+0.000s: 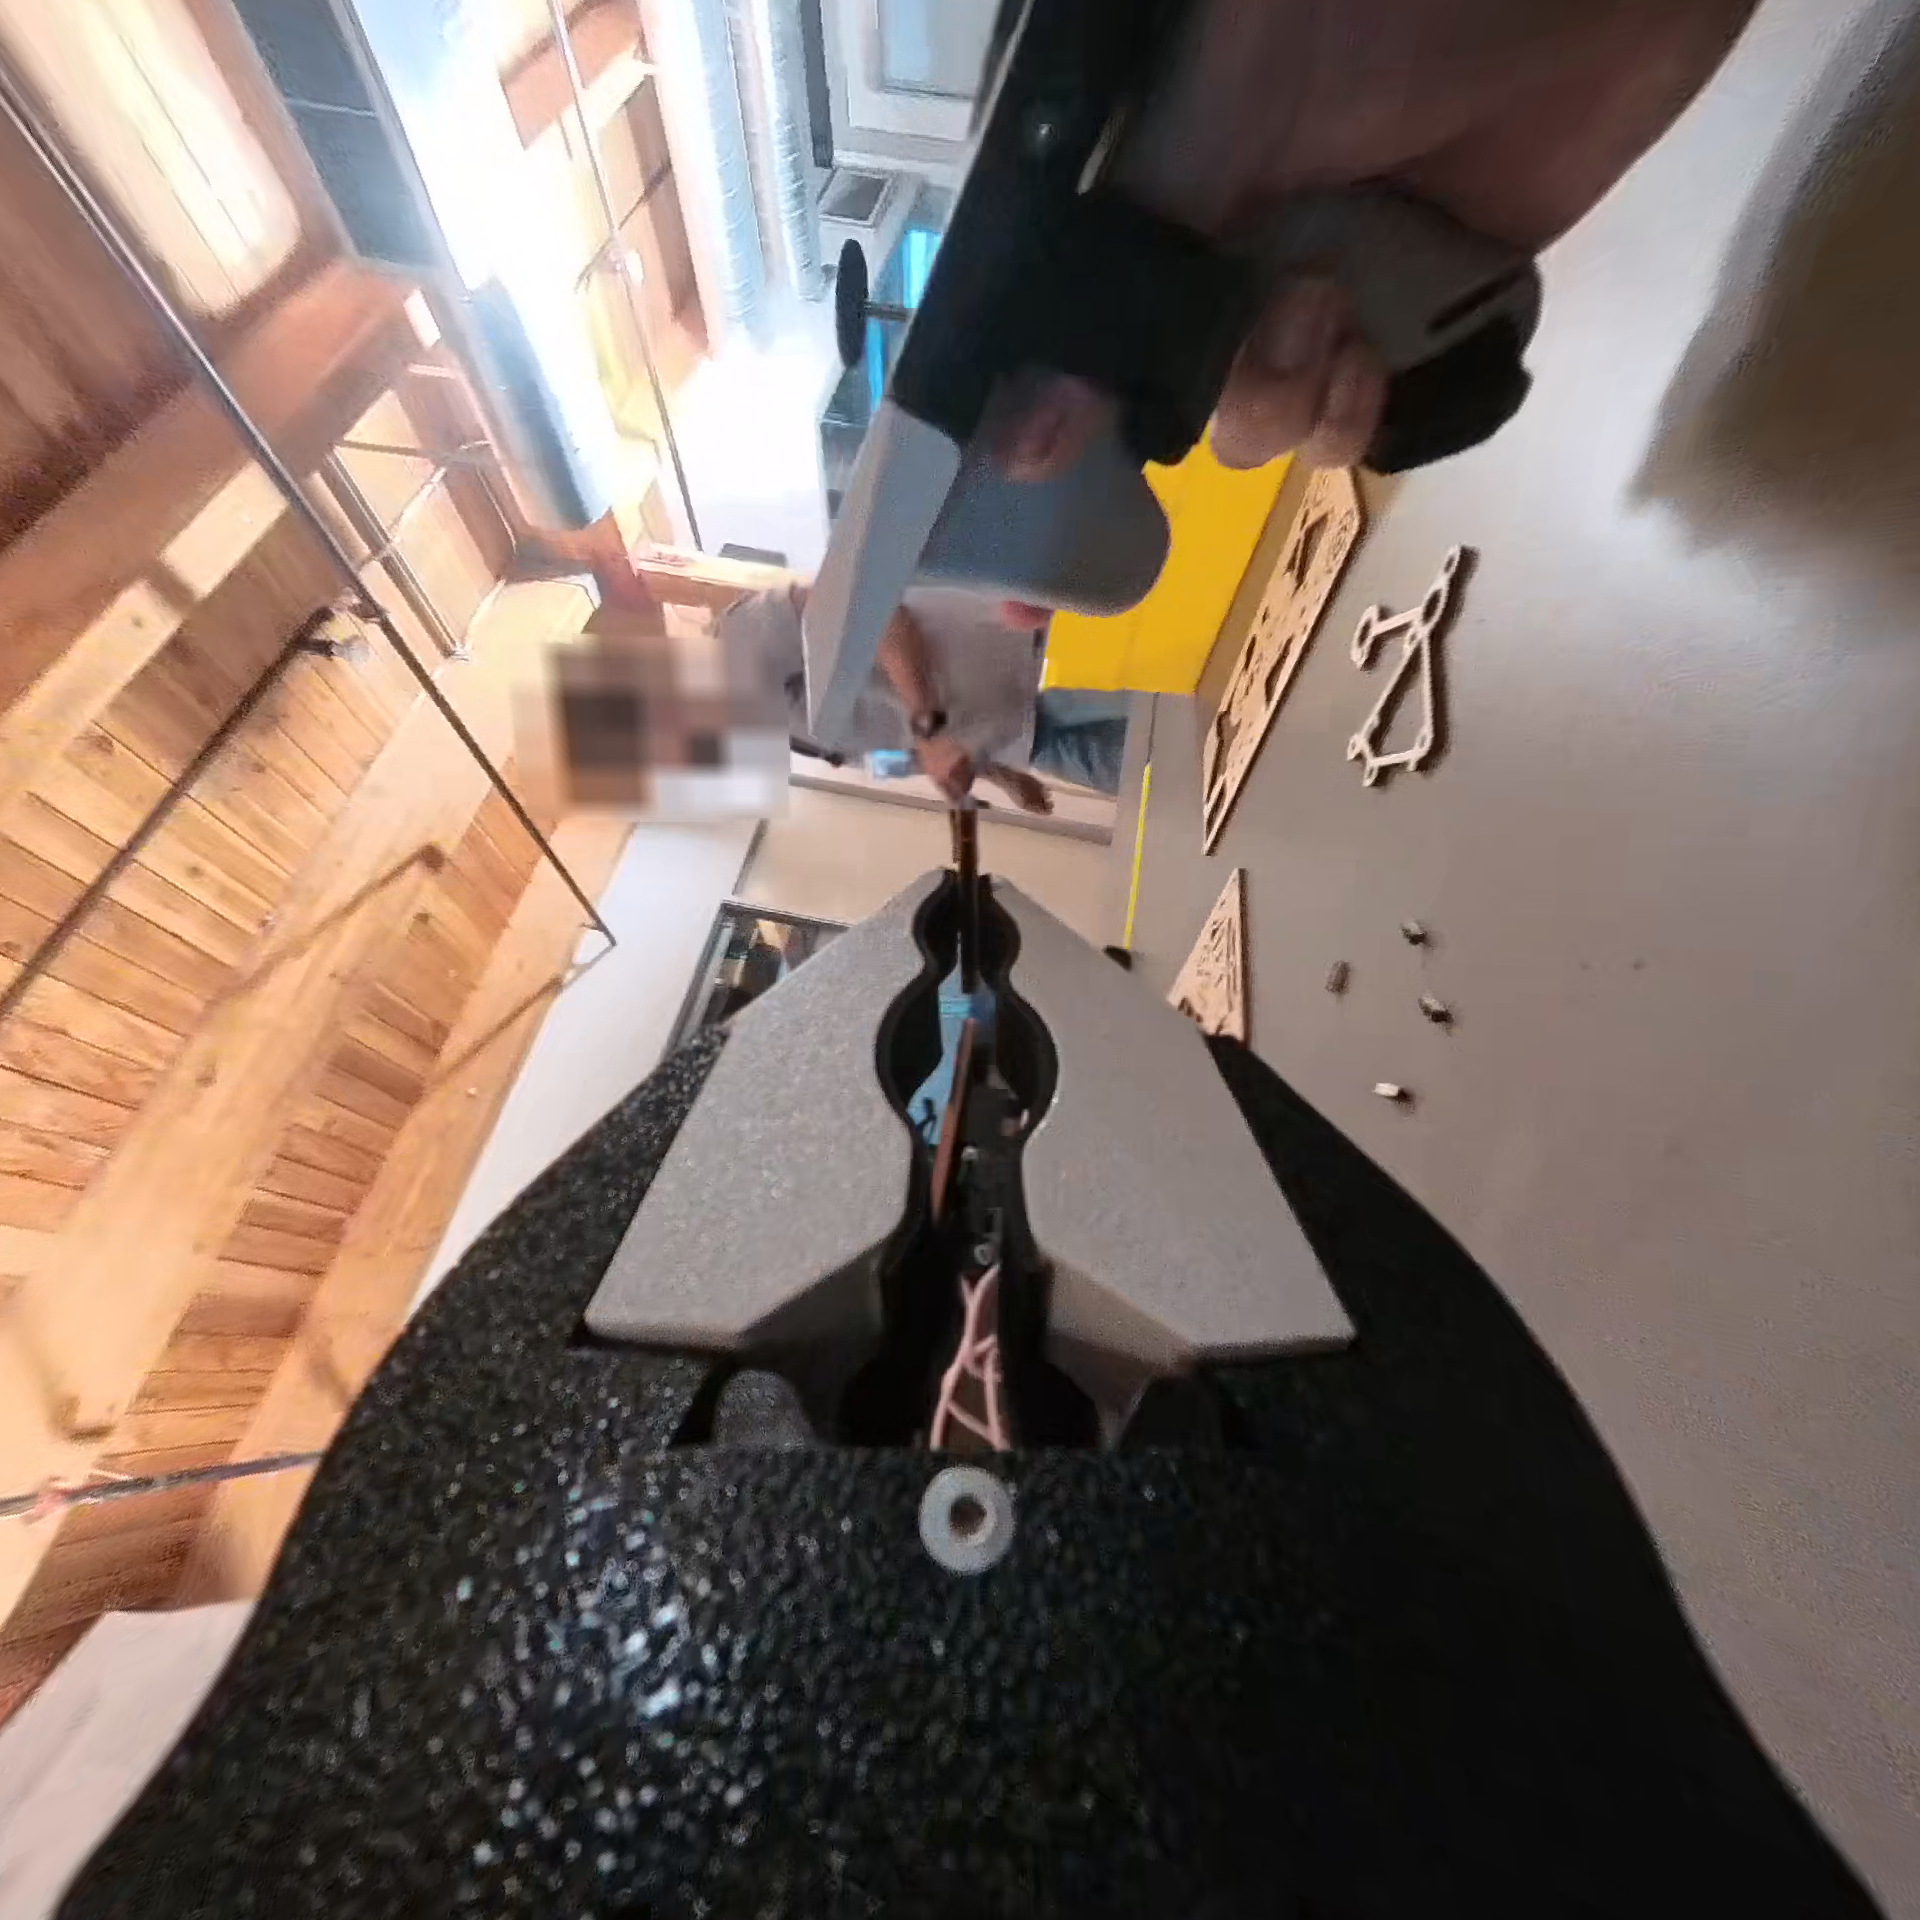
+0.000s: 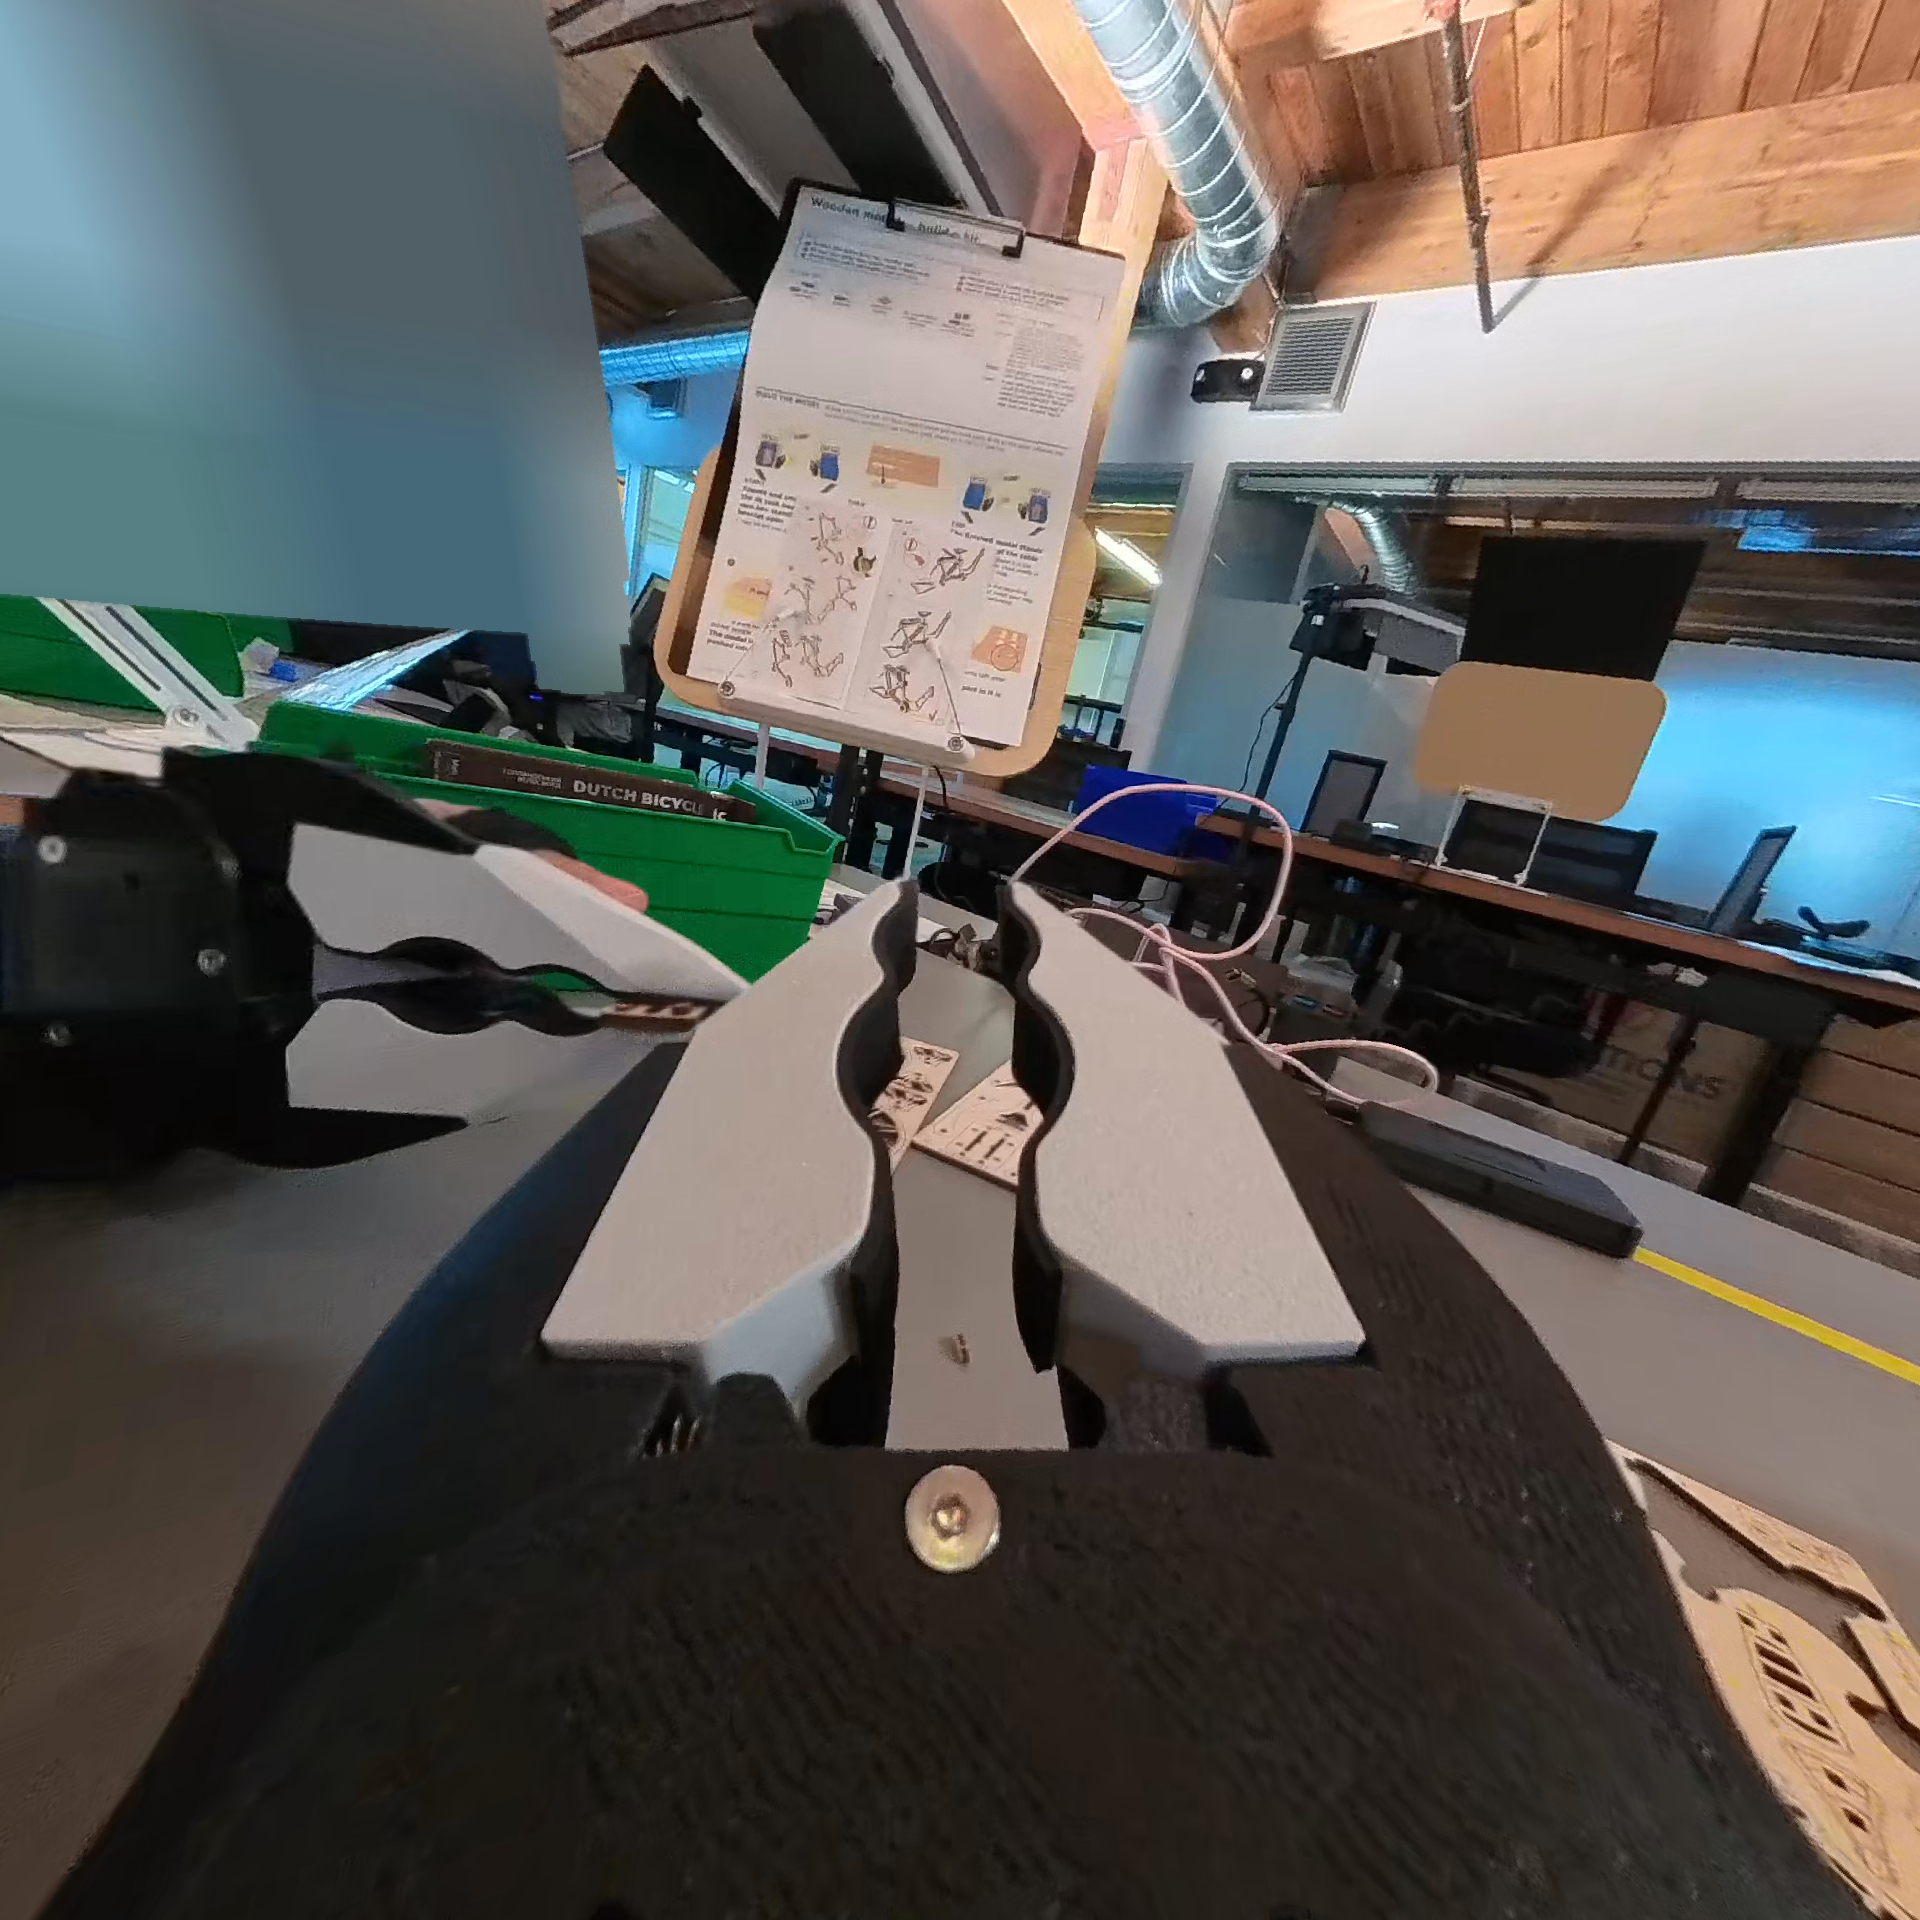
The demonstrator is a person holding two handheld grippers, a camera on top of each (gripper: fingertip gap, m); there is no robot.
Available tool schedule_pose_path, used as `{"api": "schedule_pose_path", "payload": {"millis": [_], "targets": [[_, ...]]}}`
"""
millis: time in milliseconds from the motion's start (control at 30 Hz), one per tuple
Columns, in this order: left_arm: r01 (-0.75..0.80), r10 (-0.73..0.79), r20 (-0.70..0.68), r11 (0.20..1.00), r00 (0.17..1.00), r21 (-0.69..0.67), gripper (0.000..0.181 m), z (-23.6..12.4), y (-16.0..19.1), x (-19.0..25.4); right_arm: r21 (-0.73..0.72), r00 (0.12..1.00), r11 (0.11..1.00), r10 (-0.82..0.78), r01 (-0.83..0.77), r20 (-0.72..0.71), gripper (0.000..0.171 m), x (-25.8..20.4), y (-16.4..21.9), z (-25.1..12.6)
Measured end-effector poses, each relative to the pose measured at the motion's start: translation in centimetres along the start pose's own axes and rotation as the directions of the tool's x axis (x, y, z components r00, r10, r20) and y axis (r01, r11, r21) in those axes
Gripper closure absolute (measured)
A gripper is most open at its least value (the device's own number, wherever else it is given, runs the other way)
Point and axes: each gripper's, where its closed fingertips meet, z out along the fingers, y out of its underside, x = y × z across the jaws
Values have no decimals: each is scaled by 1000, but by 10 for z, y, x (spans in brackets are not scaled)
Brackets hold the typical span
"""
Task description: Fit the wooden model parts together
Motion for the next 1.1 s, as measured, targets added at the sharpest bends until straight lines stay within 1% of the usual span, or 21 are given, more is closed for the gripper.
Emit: {"api": "schedule_pose_path", "payload": {"millis": [133,233,300,333,400,500,600,700,733,833,900,967,1000,1100], "targets": [[87,-87,-7,996,996,-23,181,-1,13,-3,-7,1000,1000,-12,13,28,158,-6,1,1],[114,-114,-92,993,989,-2,181,-1,14,10,8,996,999,-39,38,78,157,-14,-2,0],[140,-137,-154,990,978,12,181,-2,13,20,17,991,997,-80,79,109,155,-19,-4,-2],[160,-156,-174,987,972,10,181,-1,13,23,26,983,994,-110,107,147,154,-25,-5,-4],[229,-223,-223,973,949,0,181,-1,14,29,31,947,977,-214,212,240,150,-41,1,-10],[342,-334,-271,940,903,-20,181,-2,14,31,-19,863,907,-394,421,316,149,-52,26,-15],[381,-369,-313,924,875,-25,181,-3,11,36,-52,834,882,-422,469,356,149,-58,39,-13],[378,-362,-350,925,864,-24,181,-4,6,42,-76,794,846,-460,527,397,150,-64,50,-13],[377,-361,-355,926,862,-24,181,-4,4,43,-81,780,833,-472,547,410,152,-66,54,-13],[385,-365,-355,923,861,-16,181,-4,2,43,-81,754,802,-517,592,405,166,-66,57,-12],[427,-402,-335,904,852,3,179,-3,0,37,-65,770,820,-504,569,392,167,-66,51,-12],[525,-483,-317,850,816,54,168,-5,-6,24,-40,811,868,-445,495,380,167,-63,41,-14],[578,-527,-325,812,785,80,159,-7,-9,18,-26,834,894,-406,447,374,168,-61,34,-15],[728,-655,-370,679,659,94,146,-10,-13,7,23,881,952,-293,307,372,168,-56,16,-18]]}}
